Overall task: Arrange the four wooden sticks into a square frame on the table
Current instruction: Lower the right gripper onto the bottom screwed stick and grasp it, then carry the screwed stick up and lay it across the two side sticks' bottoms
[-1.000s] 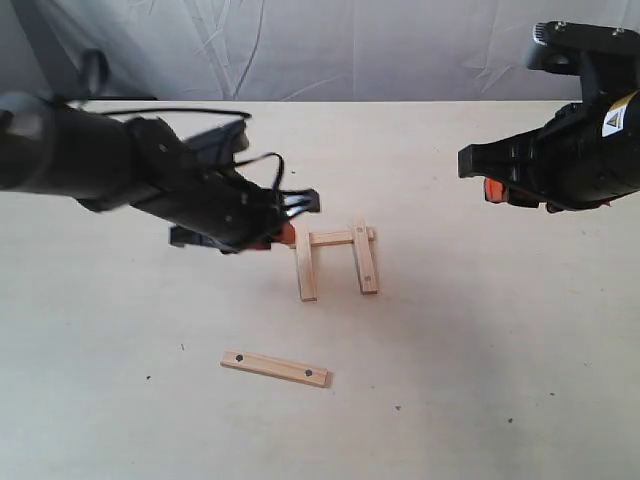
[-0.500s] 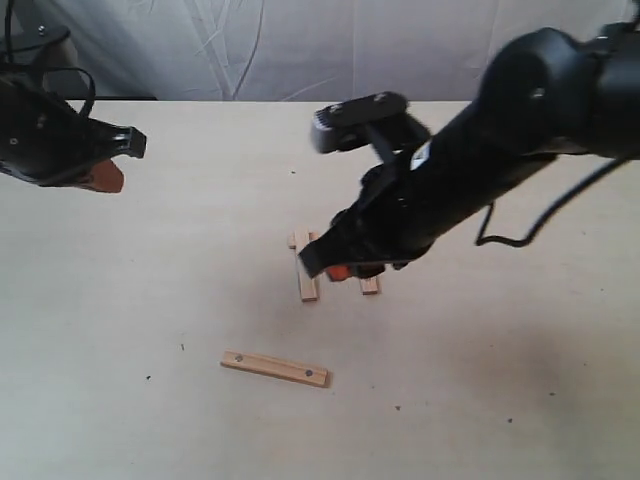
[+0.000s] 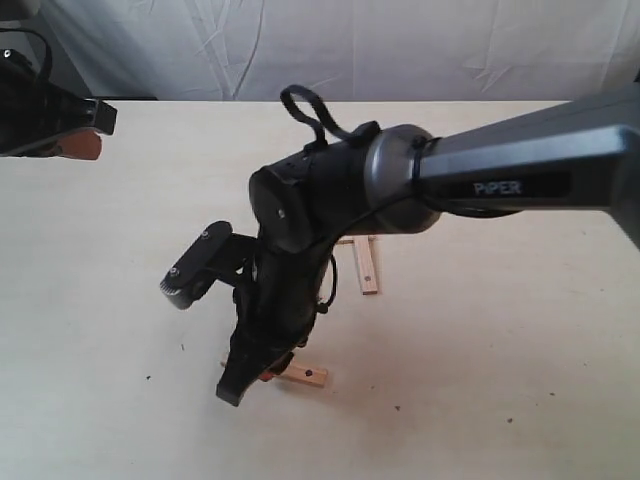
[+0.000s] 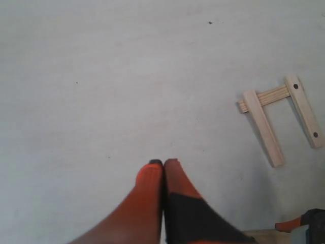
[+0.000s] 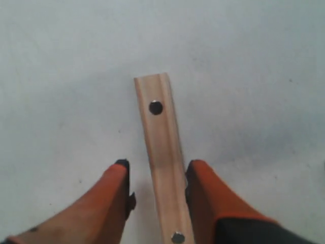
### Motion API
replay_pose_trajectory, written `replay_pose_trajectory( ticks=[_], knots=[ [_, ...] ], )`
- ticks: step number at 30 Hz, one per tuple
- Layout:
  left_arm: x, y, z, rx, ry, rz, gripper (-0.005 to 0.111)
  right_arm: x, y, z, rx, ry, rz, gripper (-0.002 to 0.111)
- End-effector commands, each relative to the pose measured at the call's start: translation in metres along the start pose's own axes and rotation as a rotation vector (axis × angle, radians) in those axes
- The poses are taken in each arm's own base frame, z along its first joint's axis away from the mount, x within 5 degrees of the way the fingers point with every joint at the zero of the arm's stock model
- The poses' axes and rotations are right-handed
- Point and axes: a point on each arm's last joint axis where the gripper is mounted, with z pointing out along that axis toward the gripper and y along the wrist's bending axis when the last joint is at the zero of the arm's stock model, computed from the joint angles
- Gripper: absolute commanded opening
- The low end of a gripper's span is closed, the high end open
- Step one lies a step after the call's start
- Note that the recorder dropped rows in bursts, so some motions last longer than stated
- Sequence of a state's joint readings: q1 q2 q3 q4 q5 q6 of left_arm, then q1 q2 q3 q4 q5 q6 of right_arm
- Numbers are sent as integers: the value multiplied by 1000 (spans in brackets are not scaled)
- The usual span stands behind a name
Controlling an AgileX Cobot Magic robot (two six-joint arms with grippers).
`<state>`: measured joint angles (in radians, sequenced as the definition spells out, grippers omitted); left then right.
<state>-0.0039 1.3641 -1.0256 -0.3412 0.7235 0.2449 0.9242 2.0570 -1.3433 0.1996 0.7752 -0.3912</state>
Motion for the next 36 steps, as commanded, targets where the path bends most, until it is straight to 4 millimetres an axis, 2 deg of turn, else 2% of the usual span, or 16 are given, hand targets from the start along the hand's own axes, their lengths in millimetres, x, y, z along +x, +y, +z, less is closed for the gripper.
replay_pose_trajectory(
  ticks=[1,7,15,20,22,25,26,28,32,36],
  knots=[
    [-2,-1,-3,6,-22,-7,0,-8,4,6,28,15,-68,44],
    [-3,-2,-3,11,-33,-16,0,-7,4,8,59,28,-113,45],
    [-3,-2,-3,12,-34,-17,0,-2,2,22,61,87,-128,45],
    [-3,-1,-3,11,-40,-17,0,-1,2,23,55,102,-126,45],
    [-3,-1,-3,11,-40,-17,0,-1,2,23,55,100,-126,38],
    [-4,-1,-3,9,-44,-17,0,-1,2,23,55,102,-126,8],
    [-4,-1,-3,9,-46,-17,0,-1,2,22,56,99,-126,-2],
    [-4,-1,-3,8,-48,-17,0,-2,1,17,64,91,-131,0],
    [-4,-1,-3,8,-48,-17,0,-4,-3,-9,147,67,-204,-1],
    [-4,-1,-3,8,-51,-17,0,-1,-26,-42,237,30,-278,-1]
  ],
)
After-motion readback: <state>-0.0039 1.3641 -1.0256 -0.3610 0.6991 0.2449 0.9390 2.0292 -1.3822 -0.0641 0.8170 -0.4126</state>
